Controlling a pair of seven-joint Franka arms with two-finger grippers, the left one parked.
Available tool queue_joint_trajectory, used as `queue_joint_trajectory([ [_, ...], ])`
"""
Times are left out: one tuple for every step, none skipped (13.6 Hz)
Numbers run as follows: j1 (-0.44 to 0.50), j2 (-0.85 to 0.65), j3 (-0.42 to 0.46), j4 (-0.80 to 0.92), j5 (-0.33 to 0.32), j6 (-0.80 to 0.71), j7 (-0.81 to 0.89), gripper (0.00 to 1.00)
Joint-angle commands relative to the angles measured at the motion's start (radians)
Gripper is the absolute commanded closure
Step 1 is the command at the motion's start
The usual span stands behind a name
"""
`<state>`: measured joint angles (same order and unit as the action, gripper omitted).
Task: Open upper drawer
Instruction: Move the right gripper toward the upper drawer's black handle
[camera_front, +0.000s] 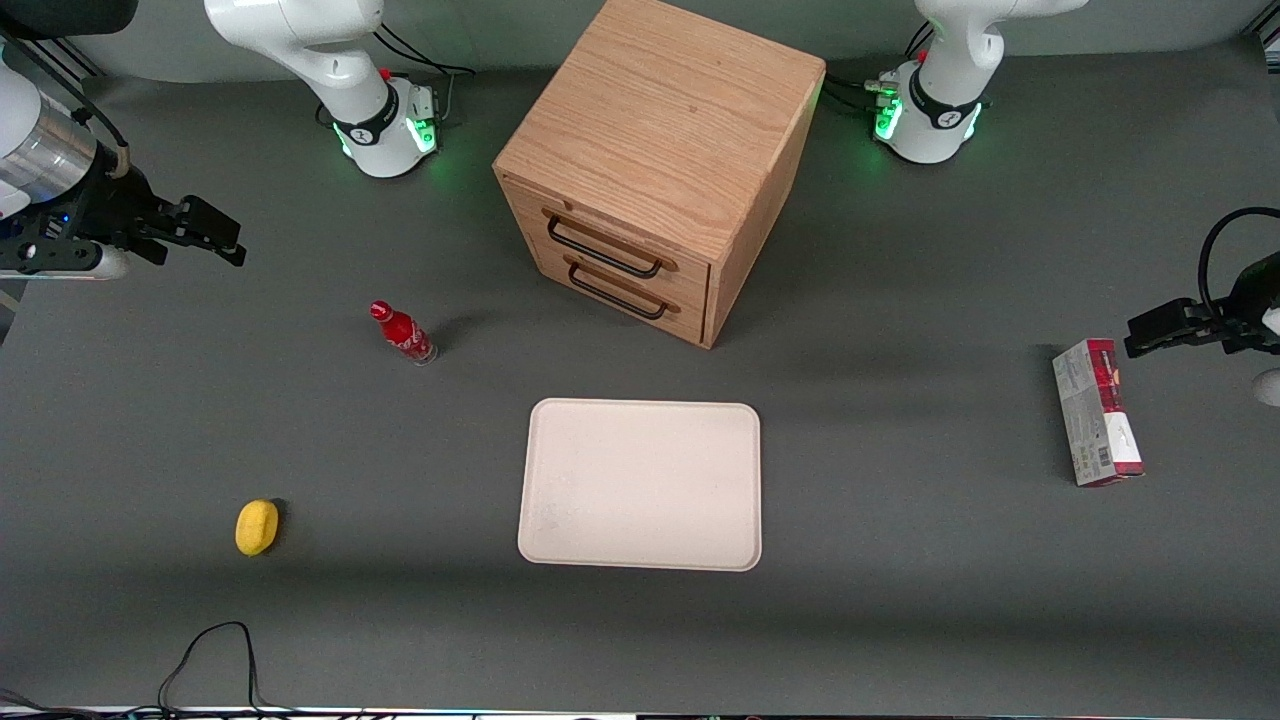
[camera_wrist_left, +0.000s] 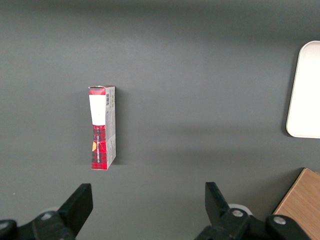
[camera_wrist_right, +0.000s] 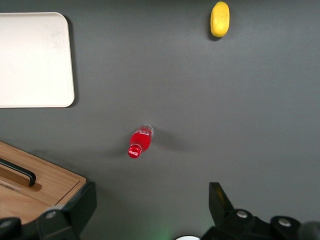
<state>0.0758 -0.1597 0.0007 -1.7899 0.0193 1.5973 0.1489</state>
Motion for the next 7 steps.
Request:
queue_joint_trajectory([
  [-0.004,0.015,0.008,0.033,-0.009,-0.023,0.028,0.0],
  [-0.004,0.028,0.01,0.049,-0.009,-0.023,0.031,0.0],
  [-0.004,0.06,0.012,0.087,-0.005,-0.023,0.029,0.0],
  [-0.002,0.101,0.043,0.143,0.002,-0.039,0.032,0.0],
  [-0.002,0.144,0.1,0.208,0.007,-0.066,0.032,0.0],
  [-0.001,0.182,0.163,0.26,0.008,-0.083,0.032,0.0],
  [0.001,0.209,0.238,0.302,0.011,-0.089,0.035,0.0],
])
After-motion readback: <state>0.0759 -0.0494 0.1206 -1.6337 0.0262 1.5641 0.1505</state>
